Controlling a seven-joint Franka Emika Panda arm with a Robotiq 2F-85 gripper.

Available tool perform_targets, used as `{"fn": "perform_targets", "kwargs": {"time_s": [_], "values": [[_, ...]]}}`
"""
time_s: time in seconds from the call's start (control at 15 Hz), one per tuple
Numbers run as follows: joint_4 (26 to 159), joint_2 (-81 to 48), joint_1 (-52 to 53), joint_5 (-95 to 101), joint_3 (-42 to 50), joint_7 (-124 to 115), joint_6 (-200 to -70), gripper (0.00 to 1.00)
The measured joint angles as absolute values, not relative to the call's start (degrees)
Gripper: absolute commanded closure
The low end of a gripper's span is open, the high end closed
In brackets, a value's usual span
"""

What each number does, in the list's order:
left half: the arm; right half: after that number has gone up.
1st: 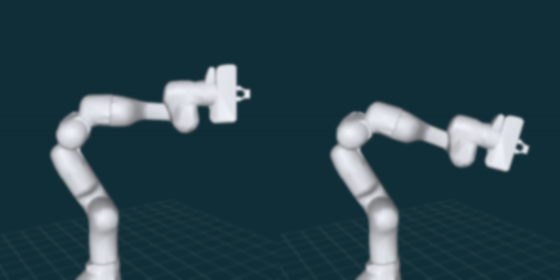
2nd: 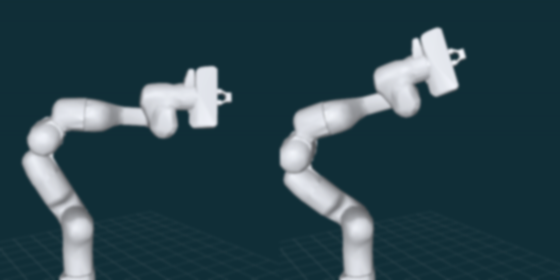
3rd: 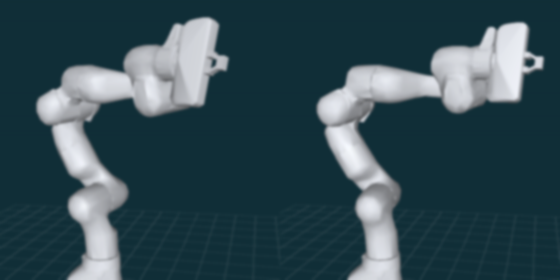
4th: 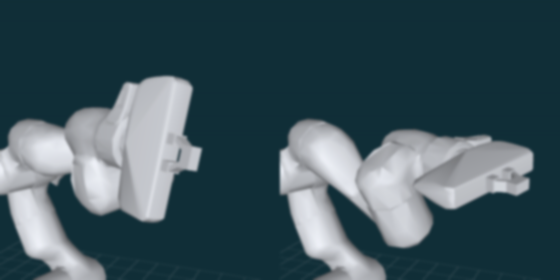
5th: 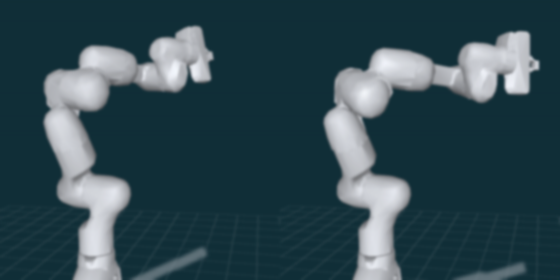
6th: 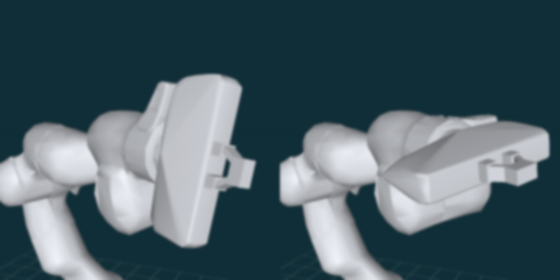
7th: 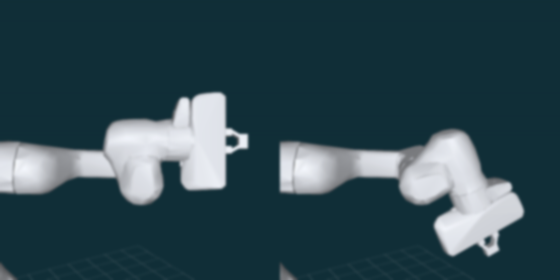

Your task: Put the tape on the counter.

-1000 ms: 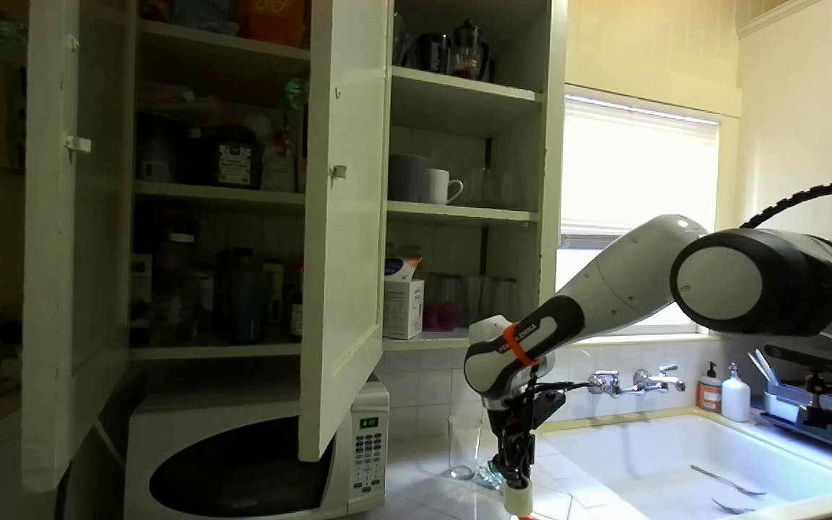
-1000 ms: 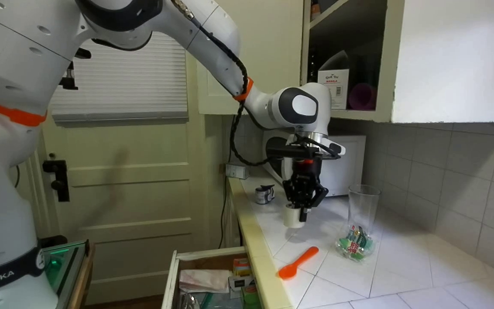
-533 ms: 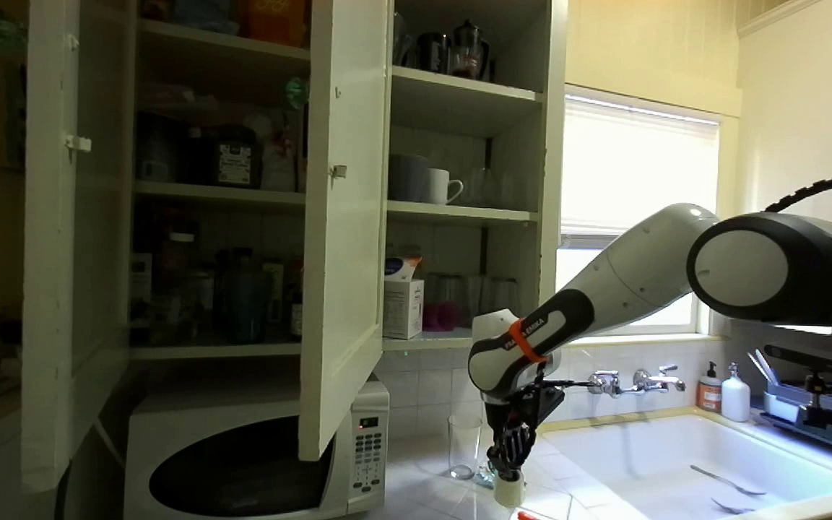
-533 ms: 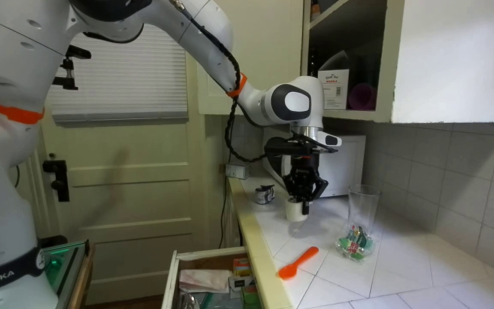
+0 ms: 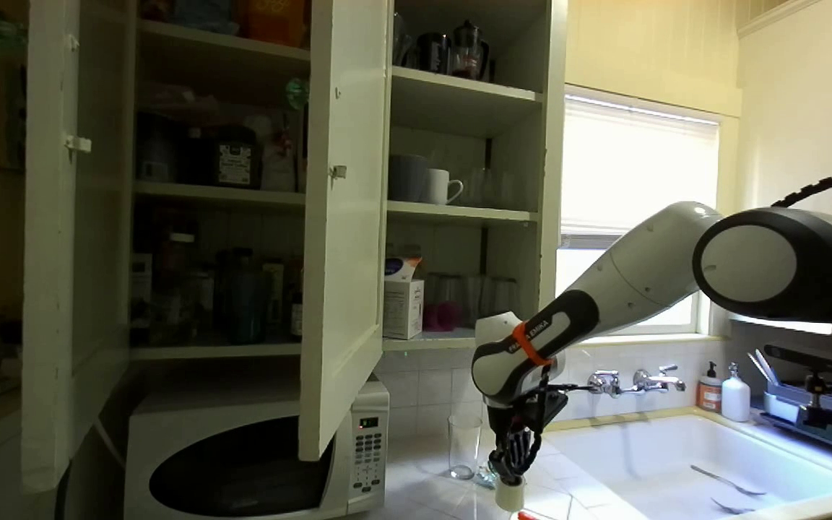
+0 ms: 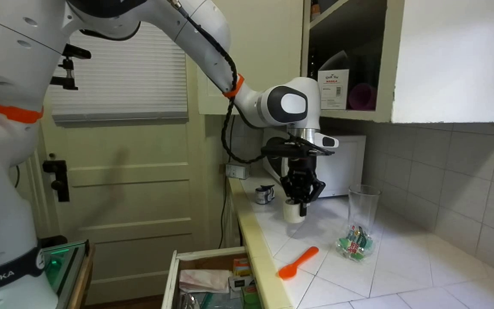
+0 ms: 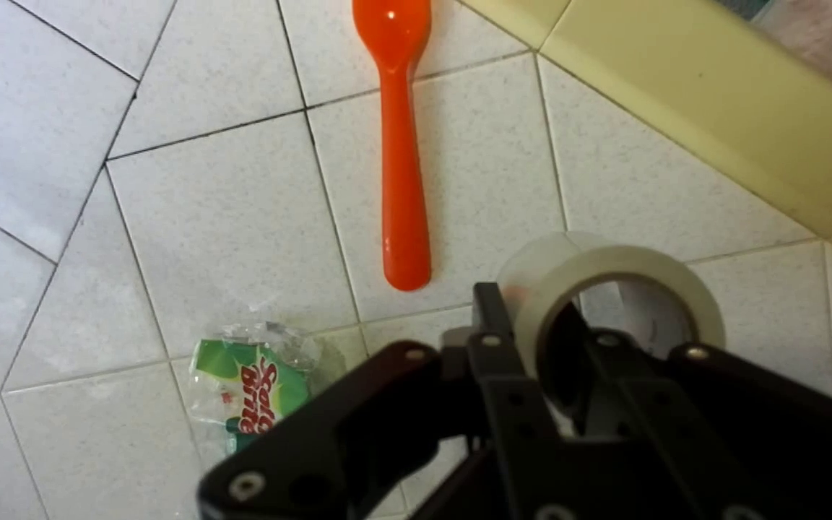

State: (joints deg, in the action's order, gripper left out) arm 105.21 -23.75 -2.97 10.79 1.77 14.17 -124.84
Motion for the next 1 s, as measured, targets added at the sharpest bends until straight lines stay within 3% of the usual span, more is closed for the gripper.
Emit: {"fn": "perform_targets", "kwargs": {"time_s": [0.87, 0.93, 1.0], "values": [[105.23, -29.29, 1.02, 16.85, 4.3, -0.44, -135.31, 0.96], [105.21, -29.42, 1.03, 16.81, 4.31, -0.96, -135.31, 0.58], [105.19, -29.58, 1.01, 16.63, 4.34, -1.2, -135.31, 0.57]]}}
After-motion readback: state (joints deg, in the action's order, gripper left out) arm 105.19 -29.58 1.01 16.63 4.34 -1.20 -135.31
